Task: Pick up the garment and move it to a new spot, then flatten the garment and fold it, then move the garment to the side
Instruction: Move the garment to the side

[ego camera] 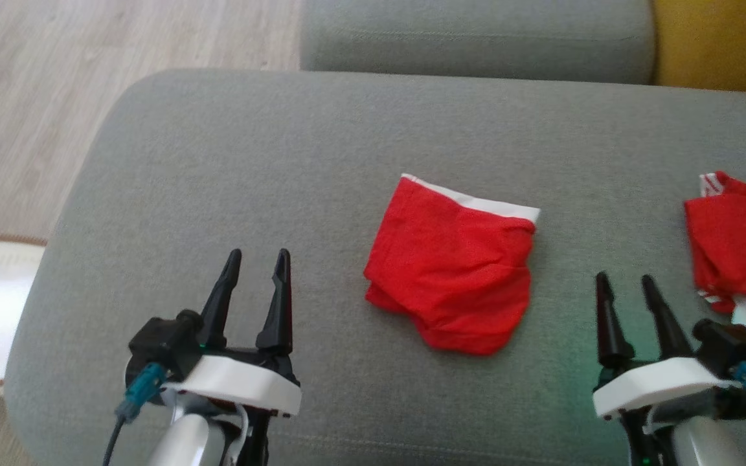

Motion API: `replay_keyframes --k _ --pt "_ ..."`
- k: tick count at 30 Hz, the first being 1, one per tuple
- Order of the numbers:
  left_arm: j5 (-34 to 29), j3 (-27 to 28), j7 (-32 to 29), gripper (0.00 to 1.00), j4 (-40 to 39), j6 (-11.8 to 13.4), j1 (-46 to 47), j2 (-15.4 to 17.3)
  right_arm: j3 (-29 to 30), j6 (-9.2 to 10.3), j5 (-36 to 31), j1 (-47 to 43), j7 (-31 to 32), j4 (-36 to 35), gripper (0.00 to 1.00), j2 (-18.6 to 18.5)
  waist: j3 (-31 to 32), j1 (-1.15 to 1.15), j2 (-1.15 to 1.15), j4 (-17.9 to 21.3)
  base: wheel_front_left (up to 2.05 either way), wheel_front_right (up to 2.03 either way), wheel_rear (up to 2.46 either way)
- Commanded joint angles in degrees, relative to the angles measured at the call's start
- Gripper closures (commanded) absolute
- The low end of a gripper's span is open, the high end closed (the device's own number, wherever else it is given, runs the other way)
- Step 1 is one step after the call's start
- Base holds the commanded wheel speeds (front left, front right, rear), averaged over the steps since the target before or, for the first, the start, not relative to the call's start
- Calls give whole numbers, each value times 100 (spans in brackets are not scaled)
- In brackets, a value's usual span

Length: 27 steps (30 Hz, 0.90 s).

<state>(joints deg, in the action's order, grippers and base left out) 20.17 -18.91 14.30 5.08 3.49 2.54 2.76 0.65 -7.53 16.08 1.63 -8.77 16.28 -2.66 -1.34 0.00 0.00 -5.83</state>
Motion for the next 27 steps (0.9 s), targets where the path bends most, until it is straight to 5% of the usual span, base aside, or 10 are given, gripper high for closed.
replay_keyframes --k 1,17,27 --pt "2 140 70 0 -170 -23 301 11 -218 4 103 194 67 -108 0 -22 -123 0 0 -139 0 0 0" --pt "82 7 70 0 -65 -6 629 11 -544 4 1381 1183 579 1396 0 -22 -769 0 0 -896 0 0 0" --pt "121 -48 70 0 -99 27 753 11 -818 4 1532 1742 646 2203 0 -22 -994 0 0 -1052 0 0 0"
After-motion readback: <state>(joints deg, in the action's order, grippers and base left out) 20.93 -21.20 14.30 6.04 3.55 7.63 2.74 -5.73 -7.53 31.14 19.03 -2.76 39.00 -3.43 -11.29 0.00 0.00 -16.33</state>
